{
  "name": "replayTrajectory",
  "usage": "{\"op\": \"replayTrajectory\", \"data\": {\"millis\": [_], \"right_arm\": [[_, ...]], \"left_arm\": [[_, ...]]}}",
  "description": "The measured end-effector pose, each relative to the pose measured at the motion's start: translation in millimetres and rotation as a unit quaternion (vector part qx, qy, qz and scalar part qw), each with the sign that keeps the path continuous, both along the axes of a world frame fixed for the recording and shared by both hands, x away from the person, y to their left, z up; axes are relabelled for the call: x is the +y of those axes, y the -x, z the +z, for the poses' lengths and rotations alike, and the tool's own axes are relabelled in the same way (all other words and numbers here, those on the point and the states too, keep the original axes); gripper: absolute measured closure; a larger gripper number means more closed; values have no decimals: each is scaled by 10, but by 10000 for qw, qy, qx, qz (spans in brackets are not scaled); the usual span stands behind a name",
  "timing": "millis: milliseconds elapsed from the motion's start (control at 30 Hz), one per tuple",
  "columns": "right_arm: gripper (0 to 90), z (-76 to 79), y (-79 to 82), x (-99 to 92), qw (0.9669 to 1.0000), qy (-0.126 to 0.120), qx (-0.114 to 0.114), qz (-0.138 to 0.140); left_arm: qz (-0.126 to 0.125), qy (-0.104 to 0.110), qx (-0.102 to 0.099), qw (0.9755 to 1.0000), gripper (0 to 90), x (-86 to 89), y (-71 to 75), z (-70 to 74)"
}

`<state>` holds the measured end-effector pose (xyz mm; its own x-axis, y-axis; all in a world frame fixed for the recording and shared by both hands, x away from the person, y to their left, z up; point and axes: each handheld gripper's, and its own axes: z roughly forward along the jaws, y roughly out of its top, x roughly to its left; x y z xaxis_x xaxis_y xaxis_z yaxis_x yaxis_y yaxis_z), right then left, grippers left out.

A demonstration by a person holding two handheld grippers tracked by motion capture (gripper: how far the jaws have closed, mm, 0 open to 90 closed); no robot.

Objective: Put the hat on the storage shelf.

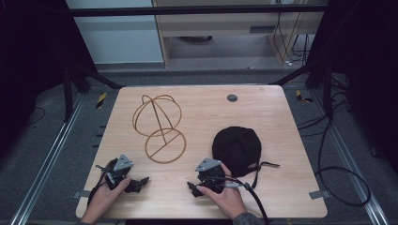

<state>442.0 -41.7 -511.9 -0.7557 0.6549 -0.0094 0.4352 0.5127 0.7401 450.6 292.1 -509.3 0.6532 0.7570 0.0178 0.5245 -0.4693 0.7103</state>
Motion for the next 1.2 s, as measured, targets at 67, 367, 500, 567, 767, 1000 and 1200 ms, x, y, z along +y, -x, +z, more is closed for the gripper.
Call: {"op": "replayTrajectory", "data": {"millis": [67, 367, 500, 567, 767, 1000, 1200], "right_arm": [[95, 0, 0, 1, 10000, -1, 1, -3], [95, 1, 3, 1, 10000, 2, 1, -25], [93, 10, 12, 4, 10000, 40, 21, -11], [88, 41, 29, 21, 9998, 176, -27, 14], [84, 279, 66, 43, 9995, 210, -29, 228], [88, 672, 97, -76, 9974, 591, -31, 400], [98, 931, 129, -342, 9964, 762, 37, 373]], "left_arm": [[0, 0, 1, 10000, 0, 0, 0, 0], [0, 0, 1, 10000, 0, 0, 0, 0], [0, 0, 1, 10000, 0, 0, 0, 1], [-1, -1, 2, 10000, 0, 0, 0, 1], [12, 1, -1, 10000, 0, -1, 2, 0], [18, 0, -1, 10000, 0, -1, 5, 0], [25, 3, 0, 10000, 0, -2, 7, 0]]}}
